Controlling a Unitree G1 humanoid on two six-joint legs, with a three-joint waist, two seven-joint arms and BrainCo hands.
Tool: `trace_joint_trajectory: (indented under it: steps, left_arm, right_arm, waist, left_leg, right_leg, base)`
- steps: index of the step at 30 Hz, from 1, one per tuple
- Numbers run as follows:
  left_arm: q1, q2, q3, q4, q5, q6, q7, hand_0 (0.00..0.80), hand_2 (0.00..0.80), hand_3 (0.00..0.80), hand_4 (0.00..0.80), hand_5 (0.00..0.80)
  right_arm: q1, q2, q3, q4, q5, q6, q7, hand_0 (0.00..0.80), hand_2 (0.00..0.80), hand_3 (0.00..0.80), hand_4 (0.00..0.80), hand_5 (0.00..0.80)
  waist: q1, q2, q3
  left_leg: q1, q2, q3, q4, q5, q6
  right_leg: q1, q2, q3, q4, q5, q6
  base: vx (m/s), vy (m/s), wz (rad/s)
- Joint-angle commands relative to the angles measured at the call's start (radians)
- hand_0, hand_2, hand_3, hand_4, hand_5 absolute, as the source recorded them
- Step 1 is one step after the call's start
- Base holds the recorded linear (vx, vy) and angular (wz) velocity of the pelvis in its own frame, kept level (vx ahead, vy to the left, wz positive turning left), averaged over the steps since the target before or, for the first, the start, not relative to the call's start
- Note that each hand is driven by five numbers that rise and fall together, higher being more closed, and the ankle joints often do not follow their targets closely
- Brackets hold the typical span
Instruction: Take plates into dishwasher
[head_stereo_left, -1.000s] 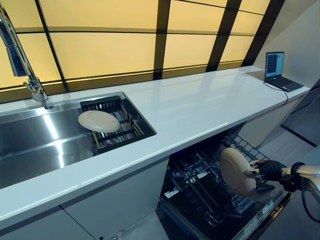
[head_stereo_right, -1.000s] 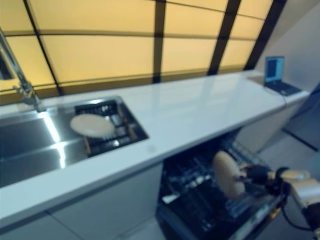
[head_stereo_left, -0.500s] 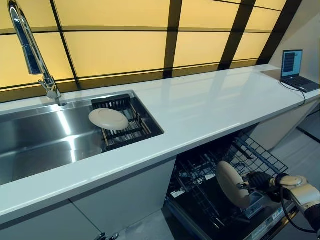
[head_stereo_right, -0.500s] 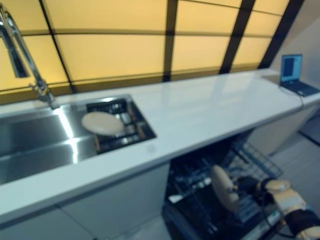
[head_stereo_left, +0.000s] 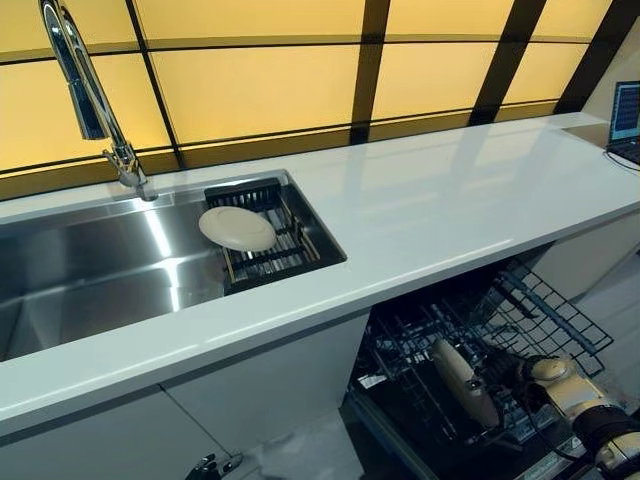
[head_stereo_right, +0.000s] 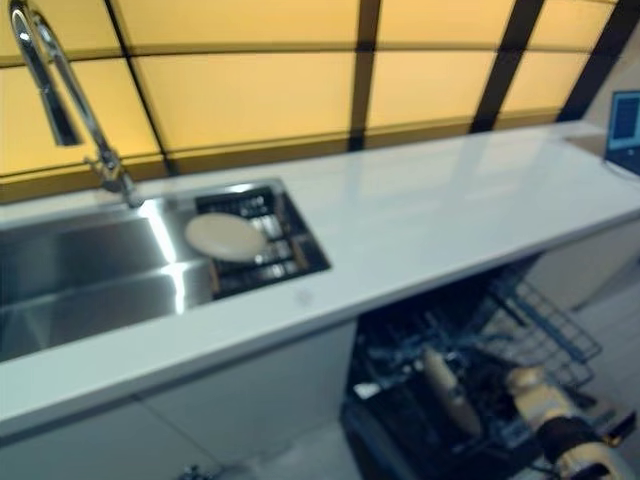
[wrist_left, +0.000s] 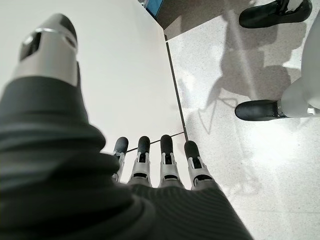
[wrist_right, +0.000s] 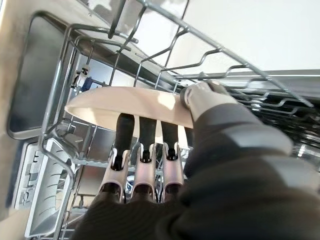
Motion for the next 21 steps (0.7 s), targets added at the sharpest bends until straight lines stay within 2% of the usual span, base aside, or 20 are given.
trace_joint_trajectory:
  steps: [1, 19, 20, 21]
  left_arm:
    - [-0.081, 0.022, -0.020, 0.005, -0.005, -0.036, -0.011, 0.000, 0.000, 0.000, 0.000, 0.000]
    - [-0.100, 0.017, -0.035, 0.009, 0.005, -0.038, -0.020, 0.000, 0.000, 0.000, 0.000, 0.000]
    - [-0.100, 0.017, -0.034, 0.008, 0.007, -0.037, -0.020, 0.000, 0.000, 0.000, 0.000, 0.000]
    - [-0.101, 0.018, -0.035, 0.007, 0.006, -0.035, -0.019, 0.000, 0.000, 0.000, 0.000, 0.000]
  right_arm:
    - [-0.123, 0.023, 0.033, 0.073, -0.027, -0.039, -0.027, 0.800, 0.800, 0.800, 0.800, 0.800]
    - [-0.143, 0.055, 0.038, 0.205, -0.064, -0.058, -0.053, 0.800, 0.800, 0.800, 0.800, 0.800]
    - [-0.143, 0.053, 0.036, 0.205, -0.069, -0.067, -0.059, 0.637, 0.637, 0.637, 0.637, 0.637]
    - [-0.144, 0.053, 0.035, 0.206, -0.071, -0.067, -0.069, 0.060, 0.060, 0.060, 0.060, 0.060]
  waist:
    - [0.032, -0.060, 0.008]
    - [0.048, -0.055, 0.017]
    - [0.048, -0.055, 0.016]
    - [0.048, -0.055, 0.016]
  left_leg:
    - [0.027, -0.060, -0.022, -0.002, -0.055, 0.053]
    - [0.021, -0.061, -0.035, -0.002, -0.055, 0.053]
    - [0.022, -0.061, -0.035, -0.002, -0.055, 0.054]
    - [0.022, -0.061, -0.035, -0.002, -0.056, 0.053]
  right_leg:
    - [-0.020, -0.030, 0.009, 0.003, 0.053, 0.049]
    - [-0.022, -0.034, 0.006, 0.003, 0.051, 0.048]
    - [-0.022, -0.034, 0.005, 0.003, 0.051, 0.048]
    - [-0.022, -0.034, 0.005, 0.003, 0.051, 0.048]
  base:
    - [-0.025, 0.001, 0.04]
    - [-0.003, 0.001, 0.01]
    - [0.000, 0.000, 0.00]
    - [0.000, 0.000, 0.00]
